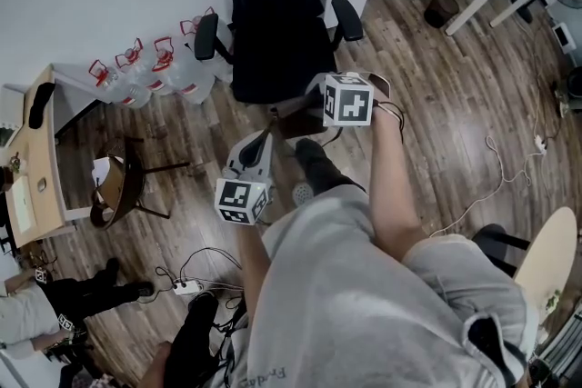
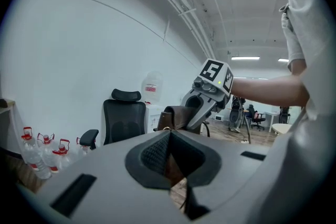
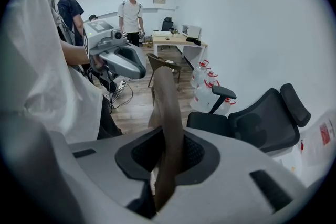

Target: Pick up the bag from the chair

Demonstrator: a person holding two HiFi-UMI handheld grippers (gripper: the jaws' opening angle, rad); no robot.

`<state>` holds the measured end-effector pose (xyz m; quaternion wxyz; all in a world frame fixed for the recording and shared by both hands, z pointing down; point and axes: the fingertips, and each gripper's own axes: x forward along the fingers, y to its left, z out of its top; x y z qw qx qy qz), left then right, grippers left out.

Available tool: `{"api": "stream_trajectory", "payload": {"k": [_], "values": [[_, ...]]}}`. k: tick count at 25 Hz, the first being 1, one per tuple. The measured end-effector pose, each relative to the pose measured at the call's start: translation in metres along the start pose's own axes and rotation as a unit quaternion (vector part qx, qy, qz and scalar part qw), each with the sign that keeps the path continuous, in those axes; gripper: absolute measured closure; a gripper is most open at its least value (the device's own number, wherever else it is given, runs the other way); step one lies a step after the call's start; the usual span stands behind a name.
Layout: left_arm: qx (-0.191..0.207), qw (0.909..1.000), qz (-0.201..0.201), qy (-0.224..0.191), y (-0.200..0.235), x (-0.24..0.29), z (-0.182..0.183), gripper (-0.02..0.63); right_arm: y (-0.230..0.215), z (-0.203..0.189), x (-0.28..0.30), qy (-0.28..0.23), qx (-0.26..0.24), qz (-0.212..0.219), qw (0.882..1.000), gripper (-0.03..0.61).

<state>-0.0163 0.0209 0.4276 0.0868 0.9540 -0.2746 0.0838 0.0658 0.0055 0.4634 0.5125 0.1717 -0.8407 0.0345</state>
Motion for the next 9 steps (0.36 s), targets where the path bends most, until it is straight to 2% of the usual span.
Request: {"api": "stream_trajectory", "payload": {"k": [9], "values": [[0.002,1.0,-0.003,0.004,0.004,0.0064,0.0015,0.609,-0.0035,-0.0057,-0.0024,0.003,0.007,0.001,1.0,0.512]]}}
